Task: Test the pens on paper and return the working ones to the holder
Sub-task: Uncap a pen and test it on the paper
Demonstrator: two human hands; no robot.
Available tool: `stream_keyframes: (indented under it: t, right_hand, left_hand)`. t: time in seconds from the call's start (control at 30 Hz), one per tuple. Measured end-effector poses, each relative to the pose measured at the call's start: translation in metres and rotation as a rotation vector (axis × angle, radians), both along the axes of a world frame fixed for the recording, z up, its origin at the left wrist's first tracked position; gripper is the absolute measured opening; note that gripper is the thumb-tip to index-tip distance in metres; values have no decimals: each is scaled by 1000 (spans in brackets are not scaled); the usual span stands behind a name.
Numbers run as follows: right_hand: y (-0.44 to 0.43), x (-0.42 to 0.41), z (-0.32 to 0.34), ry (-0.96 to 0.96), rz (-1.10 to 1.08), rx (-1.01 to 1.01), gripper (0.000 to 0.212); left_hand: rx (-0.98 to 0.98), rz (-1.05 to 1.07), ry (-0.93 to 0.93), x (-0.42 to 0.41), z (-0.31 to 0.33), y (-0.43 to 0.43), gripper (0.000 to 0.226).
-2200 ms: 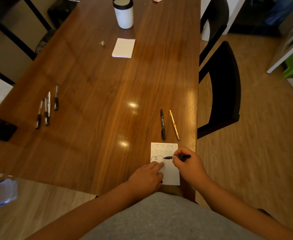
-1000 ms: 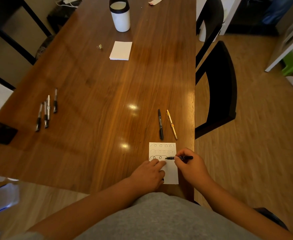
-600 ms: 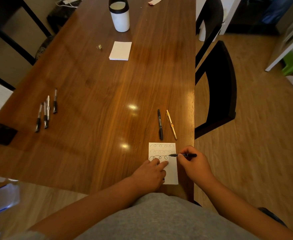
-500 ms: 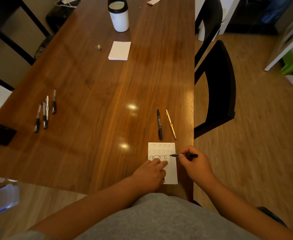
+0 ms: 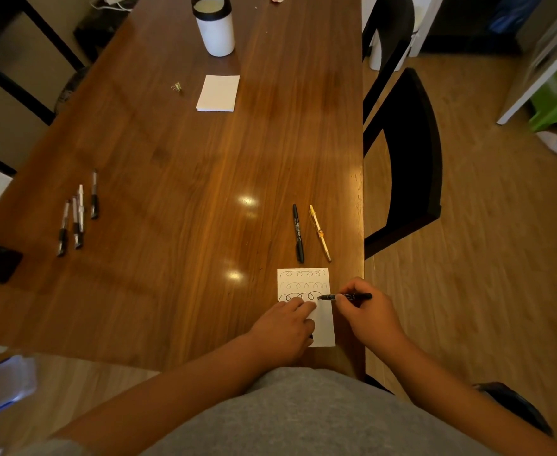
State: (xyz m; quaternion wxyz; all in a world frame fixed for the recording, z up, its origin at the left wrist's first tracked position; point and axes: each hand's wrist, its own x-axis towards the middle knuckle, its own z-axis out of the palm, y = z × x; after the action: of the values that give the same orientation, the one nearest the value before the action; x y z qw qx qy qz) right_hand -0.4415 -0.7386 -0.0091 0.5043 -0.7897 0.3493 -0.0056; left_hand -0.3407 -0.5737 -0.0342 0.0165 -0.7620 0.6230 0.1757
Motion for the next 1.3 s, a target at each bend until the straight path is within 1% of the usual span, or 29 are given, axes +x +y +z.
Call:
stream_keyframes:
  t: [0.27, 0.5, 0.83, 1.03, 1.1, 1.2, 1.3]
  right_hand:
    - [-4, 2, 3, 1, -55, -12, 13]
    - [-6, -2, 3, 12, -74, 0, 9]
    - [-3, -10, 6, 34, -110, 50, 13]
    - [-5, -15, 13, 2, -262, 107, 10]
    - [-5, -18, 18, 8, -296, 147, 10]
    - [-5, -22, 29, -2, -334, 256, 10]
    - [-2, -25, 44, -26, -342, 375, 12]
  left_hand:
    - [3, 8, 9, 0, -1, 1, 43]
    - [6, 20, 13, 0, -1, 1, 43]
    - [4, -4, 3, 2, -2, 1, 43]
    - [14, 2, 40, 5, 4, 1, 43]
    - [-13, 54, 101, 5, 8, 2, 42]
    - [-73, 245, 188, 4, 15, 7, 35]
    - [-93, 413, 266, 2, 25, 12, 29]
